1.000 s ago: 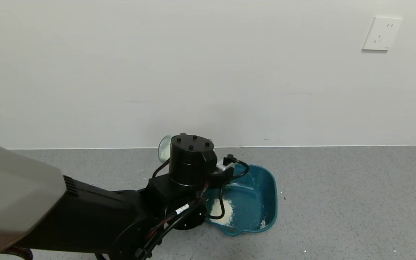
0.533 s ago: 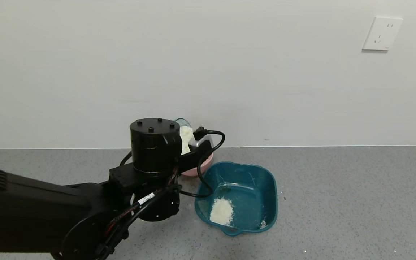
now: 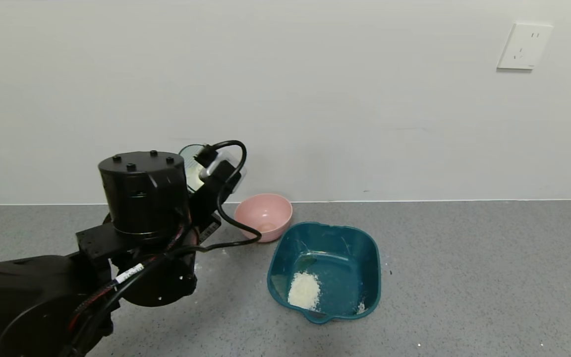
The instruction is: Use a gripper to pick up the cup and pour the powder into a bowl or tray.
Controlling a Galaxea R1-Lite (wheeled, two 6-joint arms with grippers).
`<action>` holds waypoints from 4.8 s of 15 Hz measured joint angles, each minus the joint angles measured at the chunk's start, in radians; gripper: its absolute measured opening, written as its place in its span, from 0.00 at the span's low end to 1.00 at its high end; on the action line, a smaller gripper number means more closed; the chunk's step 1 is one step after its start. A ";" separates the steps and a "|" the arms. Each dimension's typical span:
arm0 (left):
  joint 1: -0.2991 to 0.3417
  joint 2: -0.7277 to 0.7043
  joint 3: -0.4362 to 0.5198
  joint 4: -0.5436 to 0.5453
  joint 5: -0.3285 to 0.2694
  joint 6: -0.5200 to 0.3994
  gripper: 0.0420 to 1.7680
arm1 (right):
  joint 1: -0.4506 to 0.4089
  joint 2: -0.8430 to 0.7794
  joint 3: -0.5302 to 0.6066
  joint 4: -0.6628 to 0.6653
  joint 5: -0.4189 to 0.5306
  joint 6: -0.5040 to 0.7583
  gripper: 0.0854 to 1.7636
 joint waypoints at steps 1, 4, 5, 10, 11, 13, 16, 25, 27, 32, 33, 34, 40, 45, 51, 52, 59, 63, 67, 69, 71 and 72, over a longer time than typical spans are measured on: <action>0.017 -0.018 0.009 0.000 -0.002 -0.044 0.72 | 0.000 0.000 0.000 0.000 0.000 0.000 0.97; 0.080 -0.071 0.041 0.000 -0.051 -0.176 0.72 | 0.000 0.000 0.000 0.000 0.000 0.000 0.97; 0.101 -0.084 0.053 0.000 -0.068 -0.223 0.72 | 0.000 0.000 0.000 0.000 0.000 0.000 0.97; 0.225 -0.113 0.101 0.000 -0.179 -0.460 0.72 | 0.000 0.000 0.000 0.000 0.000 0.000 0.97; 0.253 -0.114 0.112 0.002 -0.211 -0.504 0.72 | 0.000 0.000 0.000 0.000 0.000 0.000 0.97; 0.307 -0.113 0.131 0.002 -0.262 -0.610 0.72 | 0.000 0.000 0.000 0.000 0.000 0.000 0.97; 0.364 -0.094 0.153 0.002 -0.332 -0.730 0.72 | 0.000 0.000 0.000 0.000 0.000 0.000 0.97; 0.416 0.056 0.147 -0.029 -0.419 -0.877 0.72 | 0.000 0.000 0.000 0.000 0.000 0.000 0.97; 0.416 0.115 0.148 -0.079 -0.419 -0.881 0.72 | 0.000 0.000 0.000 0.000 0.000 0.000 0.97; 0.409 0.280 0.169 -0.255 -0.413 -0.878 0.72 | 0.000 0.000 0.000 0.000 0.000 0.000 0.97; 0.409 0.301 0.179 -0.259 -0.420 -0.877 0.72 | 0.000 0.000 0.000 0.000 0.000 0.000 0.97; 0.409 0.317 0.186 -0.258 -0.422 -0.876 0.72 | 0.000 0.000 0.000 0.000 0.000 0.000 0.97; 0.408 0.389 0.198 -0.259 -0.435 -0.876 0.72 | 0.000 0.000 0.000 0.000 0.000 0.000 0.97; 0.407 0.407 0.206 -0.263 -0.452 -0.877 0.71 | 0.000 0.000 0.000 0.000 0.000 0.000 0.97; 0.406 0.432 0.215 -0.306 -0.452 -0.875 0.71 | 0.000 0.000 0.000 0.000 0.000 0.000 0.97; 0.406 0.434 0.217 -0.306 -0.452 -0.875 0.71 | 0.000 0.000 0.000 0.000 0.000 0.000 0.97; 0.403 0.440 0.216 -0.304 -0.454 -0.873 0.71 | 0.000 0.000 0.000 0.000 0.000 0.000 0.97; 0.391 0.457 0.215 -0.318 -0.450 -0.871 0.71 | 0.000 0.000 0.000 0.000 0.000 0.000 0.97; 0.383 0.466 0.215 -0.322 -0.449 -0.875 0.83 | 0.000 0.000 0.000 0.000 0.000 0.000 0.97; 0.383 0.463 0.216 -0.322 -0.449 -0.875 0.86 | 0.000 0.000 0.000 0.000 0.000 0.000 0.97; 0.383 0.459 0.220 -0.322 -0.449 -0.876 0.89 | 0.000 0.000 0.000 0.000 0.000 0.000 0.97; 0.382 0.457 0.222 -0.322 -0.448 -0.876 0.90 | 0.000 0.000 0.000 0.000 0.000 0.000 0.97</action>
